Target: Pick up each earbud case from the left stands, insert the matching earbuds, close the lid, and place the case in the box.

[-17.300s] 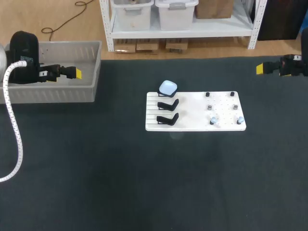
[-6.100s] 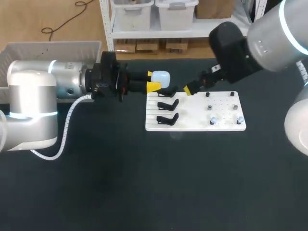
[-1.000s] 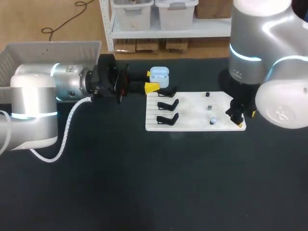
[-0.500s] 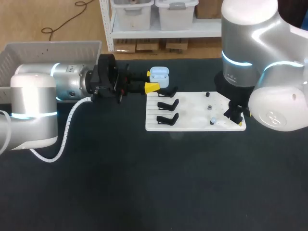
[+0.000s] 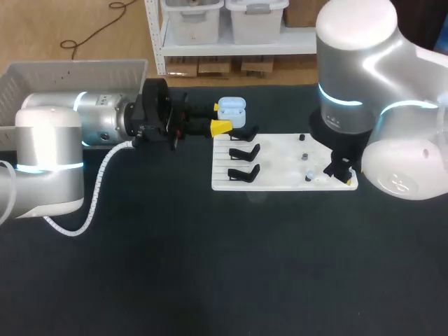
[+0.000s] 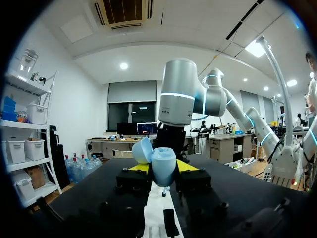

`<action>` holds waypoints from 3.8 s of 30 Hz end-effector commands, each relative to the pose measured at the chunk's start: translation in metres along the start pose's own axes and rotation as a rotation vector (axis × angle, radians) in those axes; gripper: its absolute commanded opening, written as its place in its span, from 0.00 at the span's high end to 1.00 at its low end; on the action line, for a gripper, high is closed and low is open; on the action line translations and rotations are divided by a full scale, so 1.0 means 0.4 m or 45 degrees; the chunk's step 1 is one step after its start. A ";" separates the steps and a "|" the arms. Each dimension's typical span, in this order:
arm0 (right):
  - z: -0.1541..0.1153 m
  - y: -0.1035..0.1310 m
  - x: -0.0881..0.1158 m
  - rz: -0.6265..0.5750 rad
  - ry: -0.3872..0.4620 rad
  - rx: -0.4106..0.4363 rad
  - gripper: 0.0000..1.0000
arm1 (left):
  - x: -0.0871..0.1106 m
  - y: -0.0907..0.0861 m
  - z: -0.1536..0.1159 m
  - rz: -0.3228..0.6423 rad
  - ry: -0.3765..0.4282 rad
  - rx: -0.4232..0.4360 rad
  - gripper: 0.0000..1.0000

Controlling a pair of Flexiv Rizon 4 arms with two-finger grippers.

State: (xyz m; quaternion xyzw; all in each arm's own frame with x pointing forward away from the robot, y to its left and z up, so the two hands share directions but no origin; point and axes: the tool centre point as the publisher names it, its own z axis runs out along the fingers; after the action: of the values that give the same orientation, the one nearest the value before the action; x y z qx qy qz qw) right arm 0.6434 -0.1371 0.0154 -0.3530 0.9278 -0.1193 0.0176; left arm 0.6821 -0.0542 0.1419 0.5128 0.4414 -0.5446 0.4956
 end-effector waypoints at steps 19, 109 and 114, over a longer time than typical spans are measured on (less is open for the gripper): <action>0.004 0.007 0.008 0.006 -0.012 0.031 1.00 | 0.002 0.001 -0.001 0.002 -0.003 0.001 1.00; -0.544 0.234 -0.330 1.197 0.098 -0.319 1.00 | 0.032 -0.035 0.041 0.017 -0.011 -0.017 1.00; -0.540 0.248 -0.334 1.188 0.139 -0.343 1.00 | 0.036 -0.037 0.043 0.013 -0.017 -0.017 1.00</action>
State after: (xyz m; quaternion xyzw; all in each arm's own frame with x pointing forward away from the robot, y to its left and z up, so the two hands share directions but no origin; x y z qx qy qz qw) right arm 0.6498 0.0646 0.1945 0.1091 0.9938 0.0074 -0.0188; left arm 0.6672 -0.0700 0.1303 0.5095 0.4390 -0.5436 0.5021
